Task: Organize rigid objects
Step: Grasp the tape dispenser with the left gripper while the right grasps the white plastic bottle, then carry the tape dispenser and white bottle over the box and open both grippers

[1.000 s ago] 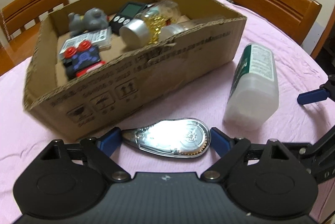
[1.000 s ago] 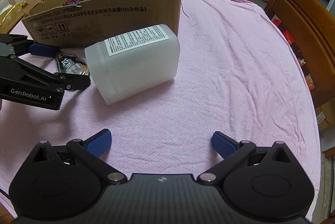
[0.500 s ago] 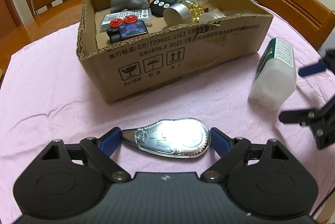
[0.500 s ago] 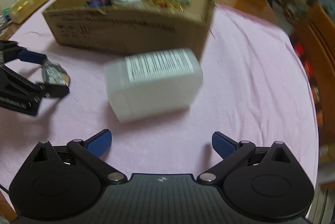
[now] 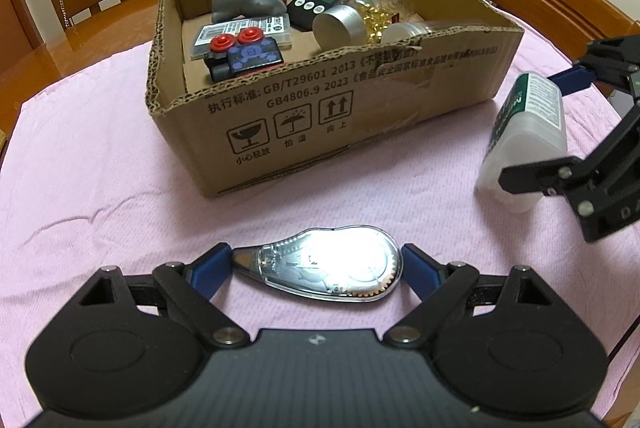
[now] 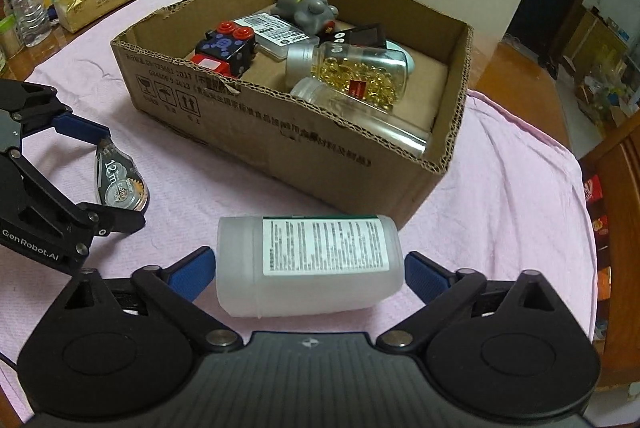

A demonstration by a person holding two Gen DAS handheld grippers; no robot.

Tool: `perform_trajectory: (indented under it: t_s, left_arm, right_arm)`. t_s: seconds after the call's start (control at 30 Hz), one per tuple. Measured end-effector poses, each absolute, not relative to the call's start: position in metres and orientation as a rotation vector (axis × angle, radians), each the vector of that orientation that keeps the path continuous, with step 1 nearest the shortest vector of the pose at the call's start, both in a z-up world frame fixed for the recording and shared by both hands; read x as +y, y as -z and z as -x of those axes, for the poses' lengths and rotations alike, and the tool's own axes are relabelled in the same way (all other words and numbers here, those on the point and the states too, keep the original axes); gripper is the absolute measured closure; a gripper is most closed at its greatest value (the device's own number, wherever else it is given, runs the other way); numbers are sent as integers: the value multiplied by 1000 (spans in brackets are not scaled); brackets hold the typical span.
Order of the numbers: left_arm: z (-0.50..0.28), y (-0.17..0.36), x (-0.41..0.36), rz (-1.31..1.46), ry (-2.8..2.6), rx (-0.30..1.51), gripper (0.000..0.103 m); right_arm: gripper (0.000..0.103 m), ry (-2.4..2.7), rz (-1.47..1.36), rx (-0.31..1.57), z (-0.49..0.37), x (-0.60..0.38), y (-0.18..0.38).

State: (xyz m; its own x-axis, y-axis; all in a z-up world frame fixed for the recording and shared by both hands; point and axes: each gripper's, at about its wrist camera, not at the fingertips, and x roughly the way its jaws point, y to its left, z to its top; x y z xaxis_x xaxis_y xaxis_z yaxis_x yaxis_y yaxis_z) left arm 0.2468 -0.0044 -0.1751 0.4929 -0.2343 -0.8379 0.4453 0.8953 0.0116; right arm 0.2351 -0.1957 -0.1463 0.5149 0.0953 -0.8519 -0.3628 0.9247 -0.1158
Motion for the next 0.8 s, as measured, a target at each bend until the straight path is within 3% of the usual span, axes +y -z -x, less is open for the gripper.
perform_trajectory:
  t_s: [0.07, 0.3, 0.47, 0.8]
  left_arm:
    - [-248, 175, -4, -239, 413, 978, 14]
    - [-248, 163, -3, -255, 432, 994, 14]
    - [-246, 125, -2, -272, 498, 979, 14]
    - [-275, 54, -21, -317, 535, 767, 14]
  right_arm:
    - [14, -282, 296, 1002, -236, -196, 146]
    - [15, -289, 266, 1023, -239, -199, 138]
    - [15, -314, 266, 1016, -241, -202, 113]
    - [15, -337, 238, 911, -265, -216, 43]
